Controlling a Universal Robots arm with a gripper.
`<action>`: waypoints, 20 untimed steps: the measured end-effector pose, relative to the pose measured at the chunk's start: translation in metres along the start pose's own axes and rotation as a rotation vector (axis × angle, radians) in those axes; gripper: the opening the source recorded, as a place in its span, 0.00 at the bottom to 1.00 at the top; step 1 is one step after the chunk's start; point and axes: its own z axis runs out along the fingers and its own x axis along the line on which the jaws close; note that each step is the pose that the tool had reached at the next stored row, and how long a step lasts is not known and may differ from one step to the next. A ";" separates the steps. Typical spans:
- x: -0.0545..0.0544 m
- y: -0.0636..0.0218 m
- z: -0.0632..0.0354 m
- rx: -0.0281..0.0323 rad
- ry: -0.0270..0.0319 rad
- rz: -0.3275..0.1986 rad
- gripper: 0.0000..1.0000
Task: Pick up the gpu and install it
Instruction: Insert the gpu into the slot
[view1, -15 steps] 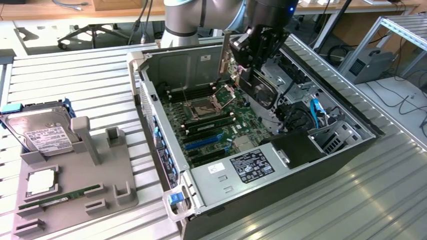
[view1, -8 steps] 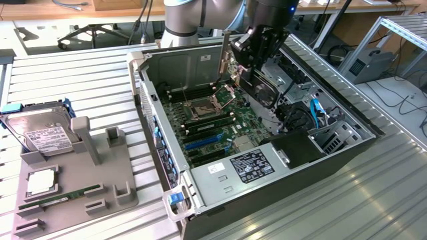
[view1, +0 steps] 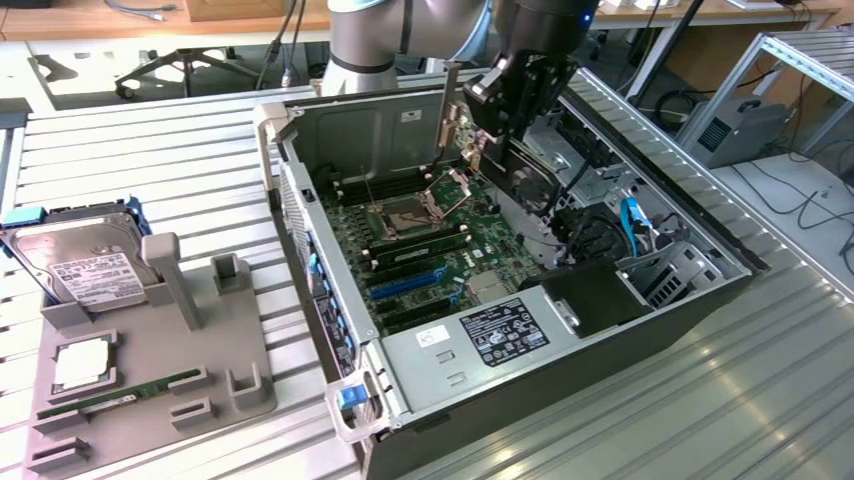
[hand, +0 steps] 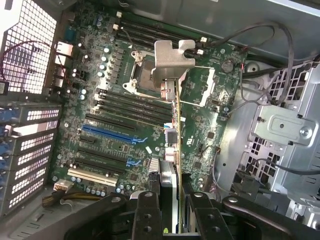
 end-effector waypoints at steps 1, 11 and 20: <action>0.000 0.0000 0.0000 -0.0001 -0.0001 -0.003 0.27; -0.001 -0.0003 0.0000 -0.0012 -0.0011 -0.044 0.27; -0.002 -0.0006 0.0001 -0.0021 -0.0020 -0.076 0.27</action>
